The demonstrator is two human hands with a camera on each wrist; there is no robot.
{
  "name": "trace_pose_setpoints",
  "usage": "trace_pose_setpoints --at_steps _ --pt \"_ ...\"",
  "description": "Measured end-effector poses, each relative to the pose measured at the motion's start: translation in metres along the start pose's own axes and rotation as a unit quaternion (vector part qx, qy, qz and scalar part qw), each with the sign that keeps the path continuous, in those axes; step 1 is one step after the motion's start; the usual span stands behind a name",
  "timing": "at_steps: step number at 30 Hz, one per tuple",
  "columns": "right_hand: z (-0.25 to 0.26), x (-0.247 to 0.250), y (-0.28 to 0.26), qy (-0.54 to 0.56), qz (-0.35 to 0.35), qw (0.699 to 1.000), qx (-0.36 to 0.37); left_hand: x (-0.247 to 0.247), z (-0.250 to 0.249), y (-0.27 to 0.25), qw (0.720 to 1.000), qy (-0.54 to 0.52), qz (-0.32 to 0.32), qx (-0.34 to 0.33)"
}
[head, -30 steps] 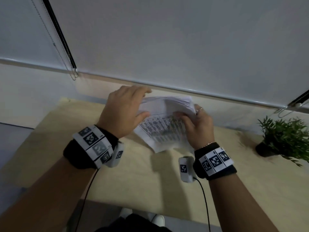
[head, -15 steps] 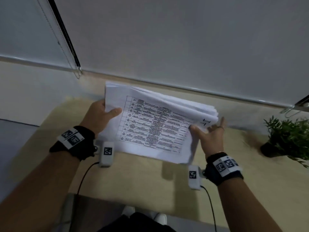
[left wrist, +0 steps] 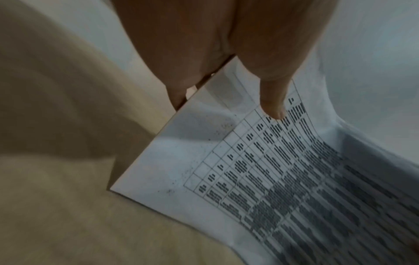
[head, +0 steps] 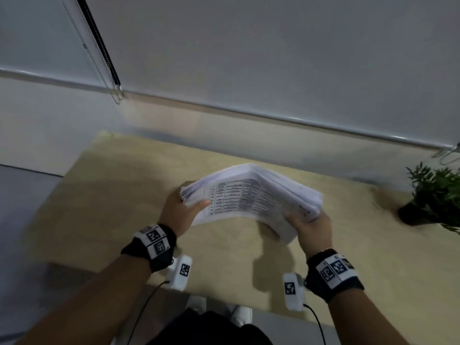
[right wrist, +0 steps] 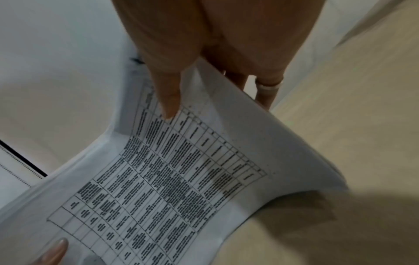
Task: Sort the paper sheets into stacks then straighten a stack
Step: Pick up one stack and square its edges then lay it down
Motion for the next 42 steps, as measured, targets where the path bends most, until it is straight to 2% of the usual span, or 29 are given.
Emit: trace_pose_setpoints --at_steps 2,5,10,13,20,22,23,25,27,30,34,38,42 --pt "-0.006 0.001 0.000 0.020 -0.004 1.000 -0.015 0.000 0.005 0.002 1.000 0.007 -0.001 0.001" --pt "0.003 0.008 0.003 0.036 -0.025 0.999 0.002 0.006 0.000 0.008 1.000 -0.012 -0.014 -0.006" --pt "0.031 0.011 0.002 0.055 -0.042 0.994 0.082 0.017 -0.033 0.014 0.993 -0.016 -0.078 -0.092" --pt "0.034 0.006 0.004 0.046 -0.027 0.994 0.095 0.014 -0.038 0.017 0.992 -0.004 -0.093 -0.085" --pt "0.040 0.008 0.004 0.014 -0.039 0.991 0.129 0.013 -0.041 0.024 0.991 0.004 -0.121 -0.063" --pt "0.038 0.008 0.007 -0.009 -0.046 0.991 0.127 0.012 -0.046 0.023 0.989 0.011 -0.125 -0.080" --pt "0.039 0.008 0.008 -0.018 -0.049 0.991 0.126 0.012 -0.050 0.022 0.986 0.021 -0.127 -0.109" --pt "0.042 0.008 0.009 -0.034 -0.045 0.987 0.152 0.010 -0.058 0.019 0.973 0.054 -0.119 -0.193" --pt "0.049 0.006 0.006 -0.087 -0.037 0.972 0.216 0.004 -0.060 0.015 0.951 0.114 -0.088 -0.272" --pt "0.053 0.003 0.003 -0.143 -0.010 0.955 0.259 -0.003 -0.050 0.012 0.921 0.180 -0.047 -0.341" --pt "0.053 0.000 0.001 -0.229 0.029 0.918 0.321 -0.002 -0.050 0.011 0.905 0.211 -0.033 -0.367" --pt "0.059 0.005 0.002 -0.197 0.006 0.920 0.338 -0.002 -0.054 0.017 0.900 0.236 -0.026 -0.365" --pt "0.055 0.006 0.006 -0.187 0.013 0.927 0.324 0.001 -0.056 0.023 0.895 0.239 -0.014 -0.376"
Point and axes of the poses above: each hand's wrist, its own y-axis towards the middle knuckle, its own x-axis out of the back of the hand, z = x × y, the point moved 5 cm from there along y, towards the middle knuckle, and after that the axes turned 7 degrees about -z, right-handed, at the moved point
